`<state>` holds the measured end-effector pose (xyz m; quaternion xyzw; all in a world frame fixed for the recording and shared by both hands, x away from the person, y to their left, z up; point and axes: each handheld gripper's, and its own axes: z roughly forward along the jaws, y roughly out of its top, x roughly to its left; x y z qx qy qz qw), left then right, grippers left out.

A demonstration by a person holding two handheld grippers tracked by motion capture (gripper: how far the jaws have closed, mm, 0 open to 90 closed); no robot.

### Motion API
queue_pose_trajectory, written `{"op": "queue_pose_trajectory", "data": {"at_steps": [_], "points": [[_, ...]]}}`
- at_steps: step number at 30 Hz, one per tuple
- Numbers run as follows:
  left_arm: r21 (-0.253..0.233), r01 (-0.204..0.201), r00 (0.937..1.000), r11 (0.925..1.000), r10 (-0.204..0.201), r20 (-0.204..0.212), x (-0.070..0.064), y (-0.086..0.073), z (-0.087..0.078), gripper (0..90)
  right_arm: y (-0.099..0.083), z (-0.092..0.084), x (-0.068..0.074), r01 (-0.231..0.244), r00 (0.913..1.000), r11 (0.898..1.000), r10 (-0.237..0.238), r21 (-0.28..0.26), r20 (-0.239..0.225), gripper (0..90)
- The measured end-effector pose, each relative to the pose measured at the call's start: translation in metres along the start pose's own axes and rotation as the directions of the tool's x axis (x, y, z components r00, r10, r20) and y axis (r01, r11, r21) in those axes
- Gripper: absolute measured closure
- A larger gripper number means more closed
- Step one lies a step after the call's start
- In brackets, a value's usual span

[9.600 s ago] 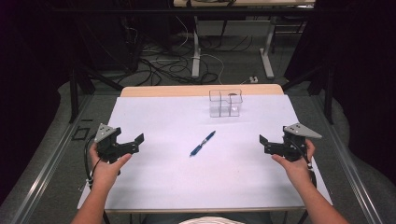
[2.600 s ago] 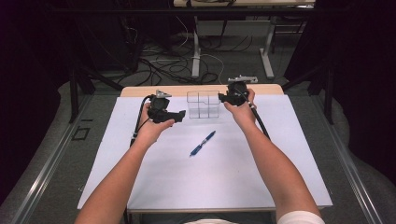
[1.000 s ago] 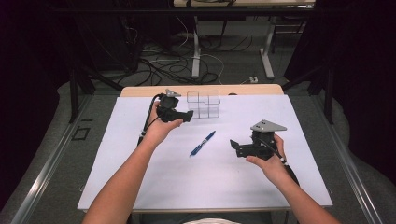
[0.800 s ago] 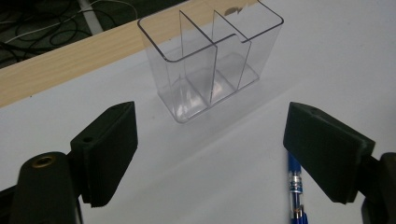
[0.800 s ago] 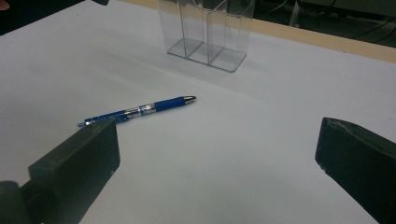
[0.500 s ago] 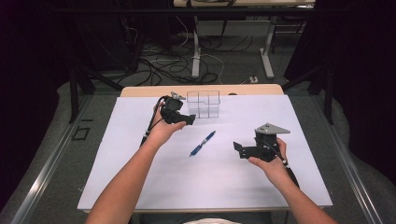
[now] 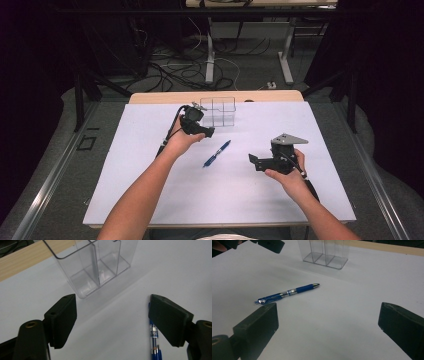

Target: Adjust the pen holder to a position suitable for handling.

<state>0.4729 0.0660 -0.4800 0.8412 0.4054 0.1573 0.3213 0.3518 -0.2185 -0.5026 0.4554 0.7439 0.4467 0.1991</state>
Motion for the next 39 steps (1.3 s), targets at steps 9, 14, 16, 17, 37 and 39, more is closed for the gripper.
{"op": "queue_pose_trajectory", "data": {"at_steps": [9, 14, 16, 17, 37, 39], "points": [[0.046, -0.018, 0.9997, 0.9988, 0.017, 0.018, -0.010, 0.002, 0.009, 29.0, -0.001, 0.001, 0.001, -0.005, 0.9998, 1.000, 0.005, 0.008, -0.017, 3.4], [0.051, -0.022, 0.9995, 0.9985, 0.020, 0.025, -0.011, 0.003, 0.014, 32.7, -0.001, 0.001, 0.001, -0.002, 0.9999, 1.000, 0.002, 0.010, -0.013, 3.8], [0.060, -0.022, 0.9989, 0.9979, 0.019, 0.044, -0.011, 0.003, 0.016, 33.7, -0.002, 0.002, 0.001, -0.002, 0.9999, 1.000, 0.002, 0.010, -0.013, 4.0], [0.060, -0.022, 0.9989, 0.9979, 0.019, 0.044, -0.011, 0.003, 0.016, 34.0, -0.002, 0.002, 0.001, -0.002, 0.9999, 1.000, 0.002, 0.010, -0.013, 4.0], [0.169, -0.051, 0.9939, 0.9842, 0.034, 0.105, -0.013, 0.003, 0.046, 40.5, -0.004, 0.003, -0.003, -0.011, 0.9999, 1.000, 0.011, 0.024, -0.013, 5.7], [0.170, -0.047, 0.9936, 0.9843, 0.029, 0.110, -0.013, 0.004, 0.046, 42.6, -0.004, 0.003, -0.003, -0.013, 0.9998, 1.000, 0.013, 0.025, -0.013, 5.8]]}}
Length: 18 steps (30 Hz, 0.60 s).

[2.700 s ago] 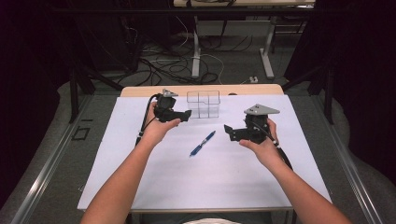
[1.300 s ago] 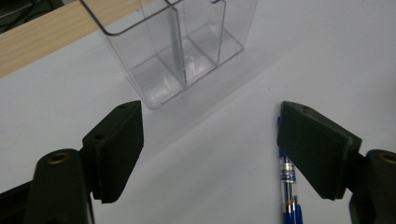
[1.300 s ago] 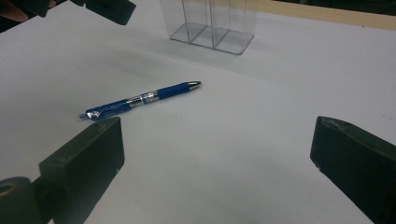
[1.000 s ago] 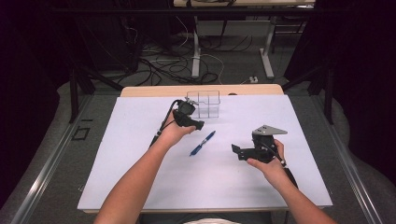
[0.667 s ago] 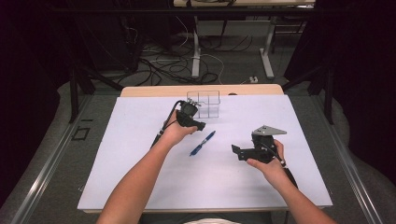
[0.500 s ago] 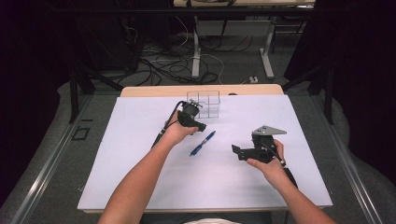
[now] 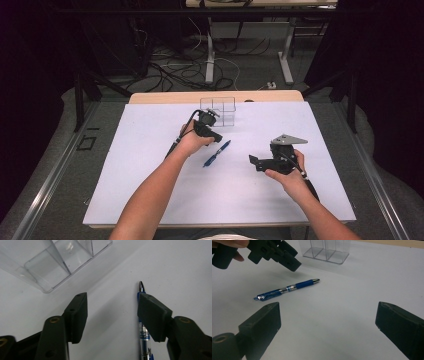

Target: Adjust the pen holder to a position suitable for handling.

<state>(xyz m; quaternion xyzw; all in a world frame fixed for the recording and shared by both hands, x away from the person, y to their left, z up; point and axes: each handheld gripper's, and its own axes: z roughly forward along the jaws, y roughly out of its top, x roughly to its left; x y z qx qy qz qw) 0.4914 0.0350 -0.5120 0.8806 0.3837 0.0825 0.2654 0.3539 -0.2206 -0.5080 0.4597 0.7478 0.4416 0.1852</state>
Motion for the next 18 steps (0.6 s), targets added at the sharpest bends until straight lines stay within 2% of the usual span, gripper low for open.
{"op": "queue_pose_trajectory", "data": {"at_steps": [1, 2, 3, 5, 7, 11, 12, 17, 18], "points": [[-0.002, 0.014, 0.9997, 0.9999, -0.014, 0.021, 0.000, 0.001, 0.001, 46.5, 0.000, 0.000, -0.001, 0.001, 1.0000, 1.000, -0.001, 0.001, 0.000, 6.1], [-0.002, 0.014, 0.9997, 0.9999, -0.014, 0.021, 0.000, 0.001, 0.001, 48.6, 0.000, 0.000, -0.001, 0.001, 1.0000, 1.000, -0.001, 0.002, 0.001, 6.1], [0.004, 0.030, 0.9984, 0.9995, -0.030, 0.049, 0.000, 0.002, 0.004, 50.0, -0.001, 0.001, -0.001, 0.001, 1.0000, 1.000, -0.001, 0.003, 0.001, 6.2], [0.003, 0.028, 0.9984, 0.9996, -0.028, 0.048, 0.001, 0.002, 0.005, 52.0, -0.001, 0.001, -0.001, 0.001, 1.0000, 1.000, -0.001, 0.005, 0.001, 6.3], [0.002, 0.052, 0.9966, 0.9986, -0.053, 0.064, -0.001, 0.003, 0.007, 53.8, -0.001, 0.001, -0.001, 0.002, 1.0000, 1.000, -0.002, 0.005, 0.000, 6.5], [-0.010, 0.041, 0.9962, 0.9991, -0.041, 0.077, -0.004, 0.004, 0.010, 57.5, -0.001, 0.001, -0.002, 0.007, 1.0000, 1.000, -0.007, 0.006, -0.001, 6.7], [0.007, 0.028, 0.9967, 0.9996, -0.028, 0.077, -0.005, 0.004, 0.012, 58.2, -0.001, 0.001, -0.002, 0.007, 1.0000, 1.000, -0.007, 0.005, 0.002, 6.8], [0.013, 0.027, 0.9957, 0.9995, -0.028, 0.089, -0.008, 0.004, 0.016, 61.7, -0.002, 0.001, -0.003, 0.007, 1.0000, 1.000, -0.007, 0.007, 0.000, 7.0], [0.031, 0.010, 0.9958, 0.9995, -0.013, 0.091, -0.008, 0.004, 0.017, 62.2, -0.002, 0.001, -0.003, 0.007, 1.0000, 1.000, -0.007, 0.007, -0.001, 7.2]]}}
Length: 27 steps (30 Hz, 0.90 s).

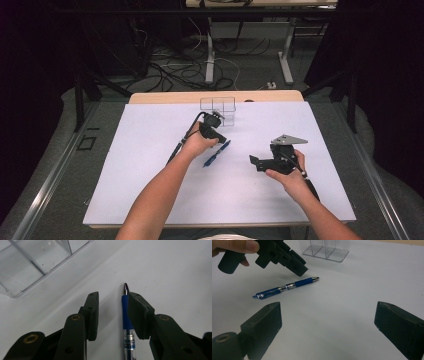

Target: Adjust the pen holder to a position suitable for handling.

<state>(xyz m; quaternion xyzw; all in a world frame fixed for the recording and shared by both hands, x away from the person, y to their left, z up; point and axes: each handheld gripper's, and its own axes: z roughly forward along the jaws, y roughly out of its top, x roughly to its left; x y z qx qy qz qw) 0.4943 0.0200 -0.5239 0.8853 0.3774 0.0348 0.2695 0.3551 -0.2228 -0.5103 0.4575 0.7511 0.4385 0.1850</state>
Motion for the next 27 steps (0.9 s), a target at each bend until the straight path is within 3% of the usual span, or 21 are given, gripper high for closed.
{"op": "queue_pose_trajectory", "data": {"at_steps": [18, 27], "points": [[0.059, 0.011, 0.9991, 0.9982, -0.013, 0.041, -0.008, -0.001, 0.011, 70.3, -0.001, 0.000, 0.000, 0.003, 1.0000, 1.000, -0.003, 0.011, 0.001, 7.0], [0.088, 0.010, 0.9989, 0.9961, -0.014, 0.044, -0.011, -0.001, 0.014, 74.4, 0.000, 0.000, 0.002, 0.009, 0.9999, 1.000, -0.009, 0.010, -0.006, 0.0]]}}
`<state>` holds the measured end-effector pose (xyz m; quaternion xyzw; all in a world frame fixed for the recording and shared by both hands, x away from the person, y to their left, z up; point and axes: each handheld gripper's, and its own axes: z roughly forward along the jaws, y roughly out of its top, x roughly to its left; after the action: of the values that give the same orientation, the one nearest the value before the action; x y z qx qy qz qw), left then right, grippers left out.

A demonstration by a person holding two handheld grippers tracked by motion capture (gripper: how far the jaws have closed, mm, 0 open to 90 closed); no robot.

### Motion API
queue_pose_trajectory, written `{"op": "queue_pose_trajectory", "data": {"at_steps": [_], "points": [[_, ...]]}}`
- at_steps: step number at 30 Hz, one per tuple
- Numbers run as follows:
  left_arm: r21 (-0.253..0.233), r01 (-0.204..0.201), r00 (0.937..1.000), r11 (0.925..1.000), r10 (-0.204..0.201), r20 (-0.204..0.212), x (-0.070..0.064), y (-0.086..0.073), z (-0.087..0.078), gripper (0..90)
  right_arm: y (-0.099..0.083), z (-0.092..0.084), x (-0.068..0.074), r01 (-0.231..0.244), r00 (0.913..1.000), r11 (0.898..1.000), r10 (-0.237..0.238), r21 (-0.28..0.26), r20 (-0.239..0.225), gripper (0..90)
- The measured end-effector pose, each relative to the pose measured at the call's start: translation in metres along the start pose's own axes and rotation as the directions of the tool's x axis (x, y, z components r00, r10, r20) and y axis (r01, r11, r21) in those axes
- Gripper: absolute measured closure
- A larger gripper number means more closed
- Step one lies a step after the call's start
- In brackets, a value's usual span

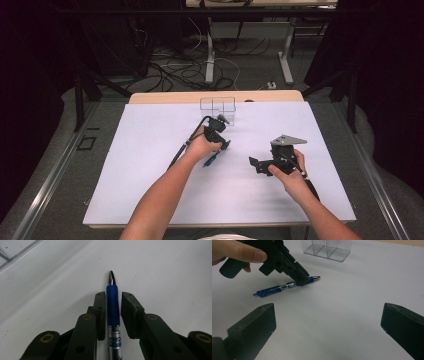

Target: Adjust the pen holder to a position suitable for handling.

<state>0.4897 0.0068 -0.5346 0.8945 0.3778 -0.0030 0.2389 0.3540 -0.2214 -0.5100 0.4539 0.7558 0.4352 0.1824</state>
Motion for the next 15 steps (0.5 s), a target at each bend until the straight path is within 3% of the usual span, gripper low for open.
{"op": "queue_pose_trajectory", "data": {"at_steps": [15], "points": [[0.023, 0.005, 0.9998, 0.9997, -0.004, -0.020, -0.0032, 0.0018, 0.0006, 78.2, -0.0006, 0.0009, 0.0002, 0.011, 0.9999, 1.000, -0.011, 0.005, 0.007, 0.0]]}}
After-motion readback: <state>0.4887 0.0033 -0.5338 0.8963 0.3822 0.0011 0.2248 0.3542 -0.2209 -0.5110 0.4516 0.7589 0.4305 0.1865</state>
